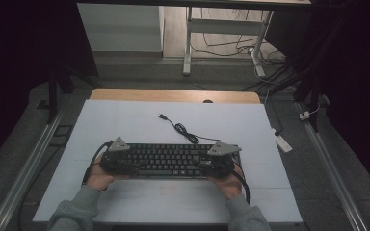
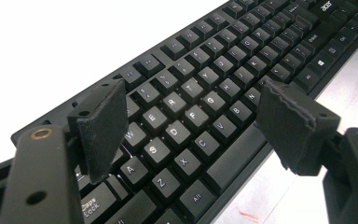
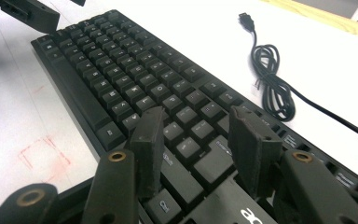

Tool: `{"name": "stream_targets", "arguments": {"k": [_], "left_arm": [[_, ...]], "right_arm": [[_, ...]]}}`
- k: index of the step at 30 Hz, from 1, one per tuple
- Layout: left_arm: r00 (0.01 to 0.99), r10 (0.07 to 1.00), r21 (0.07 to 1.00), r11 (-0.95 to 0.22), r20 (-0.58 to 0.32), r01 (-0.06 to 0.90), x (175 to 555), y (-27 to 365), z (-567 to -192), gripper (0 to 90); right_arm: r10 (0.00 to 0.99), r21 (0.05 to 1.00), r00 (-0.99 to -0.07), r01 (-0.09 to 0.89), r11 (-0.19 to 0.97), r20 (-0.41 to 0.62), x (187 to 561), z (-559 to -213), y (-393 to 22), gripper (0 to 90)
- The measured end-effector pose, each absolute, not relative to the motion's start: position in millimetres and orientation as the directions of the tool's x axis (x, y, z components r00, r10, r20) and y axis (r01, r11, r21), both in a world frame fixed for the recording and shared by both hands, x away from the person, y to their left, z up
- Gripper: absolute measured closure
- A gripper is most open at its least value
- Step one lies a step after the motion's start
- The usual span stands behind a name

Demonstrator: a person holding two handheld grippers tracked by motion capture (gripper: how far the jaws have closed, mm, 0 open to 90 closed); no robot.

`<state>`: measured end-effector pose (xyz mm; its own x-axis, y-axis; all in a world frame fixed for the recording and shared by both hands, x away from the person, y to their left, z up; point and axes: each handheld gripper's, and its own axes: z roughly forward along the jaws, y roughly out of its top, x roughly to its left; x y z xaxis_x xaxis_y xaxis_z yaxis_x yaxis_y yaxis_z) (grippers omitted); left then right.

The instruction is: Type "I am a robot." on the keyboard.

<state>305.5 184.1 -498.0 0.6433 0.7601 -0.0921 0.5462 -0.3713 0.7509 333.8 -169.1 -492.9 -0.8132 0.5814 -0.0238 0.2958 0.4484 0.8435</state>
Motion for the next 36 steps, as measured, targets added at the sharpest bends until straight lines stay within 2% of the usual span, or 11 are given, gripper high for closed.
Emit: {"name": "stream_targets", "arguments": {"k": [13,22,36], "left_arm": [[0.619,0.78,0.761,-0.345,-0.094,0.549,286,192,-500,26.6],[0.589,0.803,0.77,-0.319,-0.09,0.552,262,213,-506,26.9],[0.569,0.818,0.774,-0.305,-0.086,0.555,245,232,-511,26.7]], "right_arm": [[0.616,0.849,-0.786,0.289,0.442,-0.053,316,-491,-207,54.9],[0.642,0.844,-0.764,0.297,0.448,-0.072,301,-494,-239,54.2],[0.663,0.842,-0.747,0.327,0.429,-0.048,295,-503,-272,53.8]]}}
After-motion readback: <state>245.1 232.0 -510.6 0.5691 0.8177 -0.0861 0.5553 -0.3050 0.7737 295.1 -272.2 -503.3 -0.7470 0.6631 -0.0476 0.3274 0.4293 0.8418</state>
